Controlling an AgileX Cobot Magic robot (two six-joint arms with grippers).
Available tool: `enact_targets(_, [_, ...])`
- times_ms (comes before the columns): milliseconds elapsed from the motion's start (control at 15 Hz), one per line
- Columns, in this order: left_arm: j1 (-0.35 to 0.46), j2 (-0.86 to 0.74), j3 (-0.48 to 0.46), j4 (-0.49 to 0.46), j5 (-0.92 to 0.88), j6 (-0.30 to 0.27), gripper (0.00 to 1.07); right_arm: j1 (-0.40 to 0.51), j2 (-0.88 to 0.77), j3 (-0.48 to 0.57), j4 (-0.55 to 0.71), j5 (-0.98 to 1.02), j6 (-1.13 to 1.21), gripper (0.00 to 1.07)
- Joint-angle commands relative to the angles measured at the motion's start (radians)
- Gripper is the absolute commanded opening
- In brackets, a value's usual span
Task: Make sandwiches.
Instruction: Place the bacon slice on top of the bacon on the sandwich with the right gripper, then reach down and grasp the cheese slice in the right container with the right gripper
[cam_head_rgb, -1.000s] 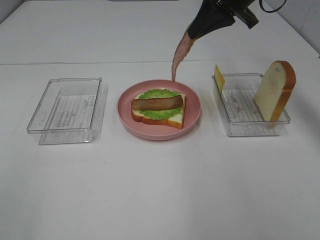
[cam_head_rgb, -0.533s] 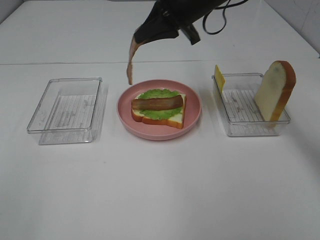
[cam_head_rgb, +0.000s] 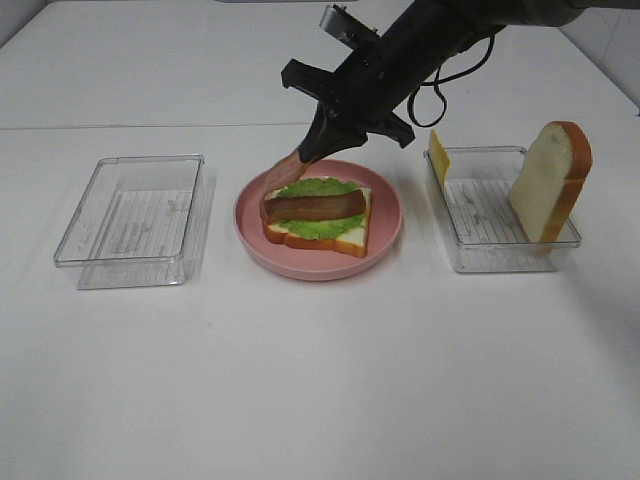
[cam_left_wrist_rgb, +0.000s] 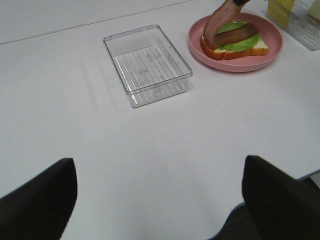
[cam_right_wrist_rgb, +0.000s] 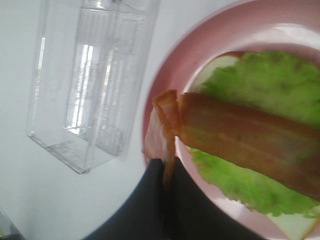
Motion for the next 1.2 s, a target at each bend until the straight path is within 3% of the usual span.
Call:
enact_targets(67, [-0.001,-0.02,0.002,-0.002,-0.011,-0.002,0.85,-0.002,-0.001,-0.004,-0.092,-0.002,0.047,0.0])
enact_targets(400, [-0.001,-0.02,0.002,-0.002,-0.011,-0.002,0.85,-0.002,-0.002,-0.004,-0.217,0.003,0.115,0.0])
enact_targets(467, [-0.001,-0.02,0.002,-0.002,-0.011,-0.002,0.85,-0.001,-0.002,-0.004,-0.246,0.006,0.132,0.04])
enact_targets(667, [-0.001,-0.02,0.002,-0.002,-0.011,-0.002,0.85,-0.001,-0.002,-0.004,-0.28,0.006,0.144,0.24])
enact_targets(733, [-0.001,-0.02,0.002,-0.002,-0.011,-0.002,0.85,-0.001,-0.002,-0.004,-0.285,0.007,0.147,0.39])
enact_targets(800, [-0.001,-0.02,0.002,-0.002,-0.011,-0.002,0.85,-0.001,-0.004,-0.004,-0.285,0.007,0.147,0.45])
enact_targets(867, [-0.001,-0.02,0.002,-0.002,-0.011,-0.002,0.85,-0.001,-0.007,-0.004,-0.286,0.007,0.146,0.64])
enact_targets(933, [-0.001,-0.02,0.002,-0.002,-0.011,-0.002,0.85,-0.001,-0.017,-0.004,-0.289,0.008,0.137,0.71])
enact_targets(1200, [-0.001,-0.02,0.002,-0.002,-0.011,-0.002,0.85,-0.001,-0.111,-0.004,-0.38,0.006,0.121,0.73])
